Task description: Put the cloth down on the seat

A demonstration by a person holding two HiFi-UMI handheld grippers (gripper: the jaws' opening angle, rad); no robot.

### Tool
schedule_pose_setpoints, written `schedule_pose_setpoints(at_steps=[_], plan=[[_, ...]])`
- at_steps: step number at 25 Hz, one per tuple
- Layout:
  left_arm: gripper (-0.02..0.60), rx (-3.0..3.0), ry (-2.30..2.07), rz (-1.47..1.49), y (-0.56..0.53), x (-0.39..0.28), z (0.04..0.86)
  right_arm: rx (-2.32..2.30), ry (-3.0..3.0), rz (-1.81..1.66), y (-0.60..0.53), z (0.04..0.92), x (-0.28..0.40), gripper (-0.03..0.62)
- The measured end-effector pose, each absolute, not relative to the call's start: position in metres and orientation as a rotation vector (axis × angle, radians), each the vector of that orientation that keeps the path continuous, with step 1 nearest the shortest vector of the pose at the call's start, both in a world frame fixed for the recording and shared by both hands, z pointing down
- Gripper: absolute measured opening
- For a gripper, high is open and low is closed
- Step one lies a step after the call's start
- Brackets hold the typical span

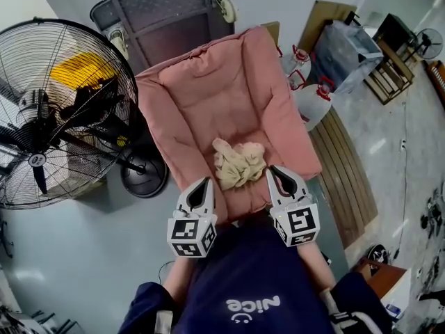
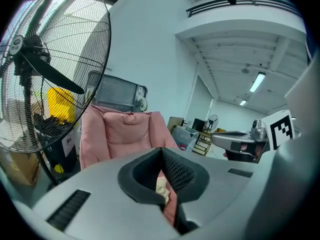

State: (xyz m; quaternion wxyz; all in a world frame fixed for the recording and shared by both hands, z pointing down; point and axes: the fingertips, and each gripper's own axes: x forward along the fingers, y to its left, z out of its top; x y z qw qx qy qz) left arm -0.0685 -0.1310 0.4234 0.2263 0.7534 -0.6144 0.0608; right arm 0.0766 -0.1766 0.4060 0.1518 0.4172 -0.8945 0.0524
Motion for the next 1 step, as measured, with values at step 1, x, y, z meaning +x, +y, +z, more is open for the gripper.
schedule_pose_setpoints(at_steps=[1], plan=[[0.02, 2.079, -1.694, 0.17, -0.1311, -0.068, 0.4237, 1.198, -2.567, 0.149, -0.1765, 0.4061, 0.0772, 0.055]])
